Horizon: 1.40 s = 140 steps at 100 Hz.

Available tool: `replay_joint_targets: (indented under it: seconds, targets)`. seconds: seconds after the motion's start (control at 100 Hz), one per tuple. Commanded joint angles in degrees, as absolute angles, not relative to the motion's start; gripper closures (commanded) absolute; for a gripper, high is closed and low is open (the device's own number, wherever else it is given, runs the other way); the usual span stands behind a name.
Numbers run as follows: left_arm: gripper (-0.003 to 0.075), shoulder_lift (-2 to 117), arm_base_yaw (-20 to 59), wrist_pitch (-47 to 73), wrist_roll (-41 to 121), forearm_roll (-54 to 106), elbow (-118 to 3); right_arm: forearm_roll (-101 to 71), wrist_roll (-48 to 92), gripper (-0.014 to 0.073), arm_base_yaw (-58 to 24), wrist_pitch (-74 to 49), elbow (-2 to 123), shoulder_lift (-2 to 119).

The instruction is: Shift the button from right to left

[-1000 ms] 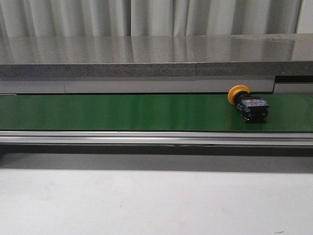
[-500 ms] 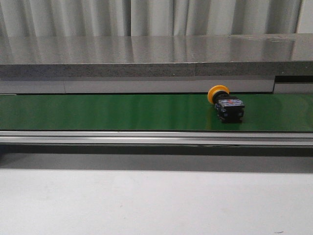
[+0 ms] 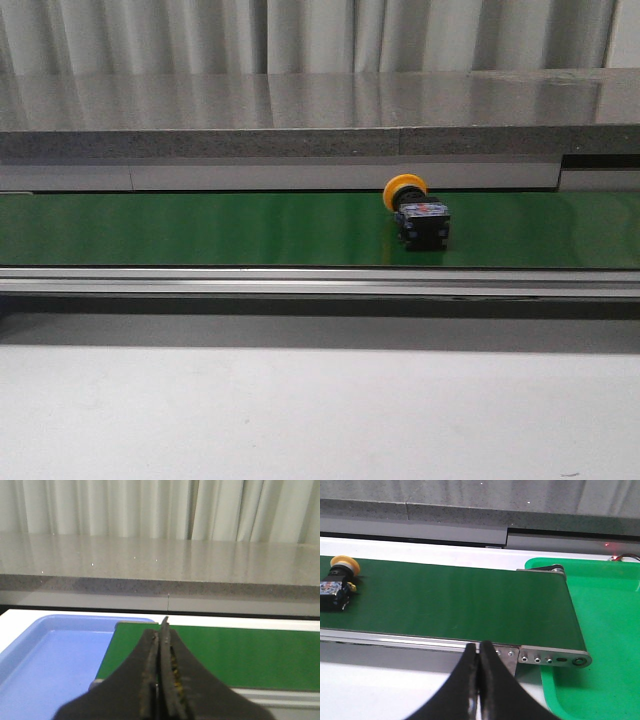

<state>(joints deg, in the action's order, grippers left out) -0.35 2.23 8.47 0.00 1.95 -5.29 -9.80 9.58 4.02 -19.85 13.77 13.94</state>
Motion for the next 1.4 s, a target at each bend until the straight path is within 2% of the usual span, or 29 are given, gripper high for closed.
replay_joint_targets:
  seconds: [0.0,0.23,0.6,0.74,0.79,0.86,0.93,0.98,1.03,1.08,1.13,1.39]
  targets:
    - [0.0741,1.10,2.65,5.91,0.00,1.97,-10.76,-10.18,9.94,0.0659,3.90,-15.93,15.18,14.23]
    - [0.0741,10.74,3.09,14.78,0.00,1.97,-22.05,-10.18,9.94,0.0659,3.90,-15.93,15.18,14.23]
    - [0.0740,38.46,3.09,29.22,0.00,1.97,-43.66,-10.18,9.94,0.0659,3.90,-15.93,15.18,14.23]
    - [0.0733,47.69,3.09,30.53,0.00,3.38,-49.53,-10.18,9.94,0.0659,3.90,-15.93,15.18,14.23]
    - [0.0699,50.13,3.09,30.53,0.00,4.08,-51.12,-10.18,9.94,0.0659,3.90,-15.93,15.18,14.23]
    - [0.0589,53.59,3.09,30.53,0.36,4.66,-53.00,-10.18,9.94,0.0659,3.90,-15.93,15.18,14.23]
    - [0.0418,56.56,3.09,30.17,0.57,5.26,-54.27,-10.18,9.94,0.0659,3.90,-15.93,15.18,14.23]
    - [0.0266,58.45,3.09,29.49,1.30,5.53,-54.87,-10.18,9.94,0.0659,3.90,-15.93,15.18,14.23]
    - [0.0155,60.55,3.09,28.90,1.45,5.53,-55.46,-10.18,9.94,0.0659,3.90,-15.93,15.18,14.23]
    - [0.0083,62.43,3.09,28.83,1.45,5.53,-56.31,-10.18,9.94,0.0659,3.90,-15.93,15.18,14.23]
    - [0.0056,64.31,3.09,29.10,1.45,5.65,-57.05,-10.18,9.94,0.0659,3.90,-15.93,15.18,14.23]
    - [0.0070,73.56,9.66,33.45,1.45,8.49,-60.07,-10.18,9.94,0.0659,3.90,-15.93,15.18,14.23]
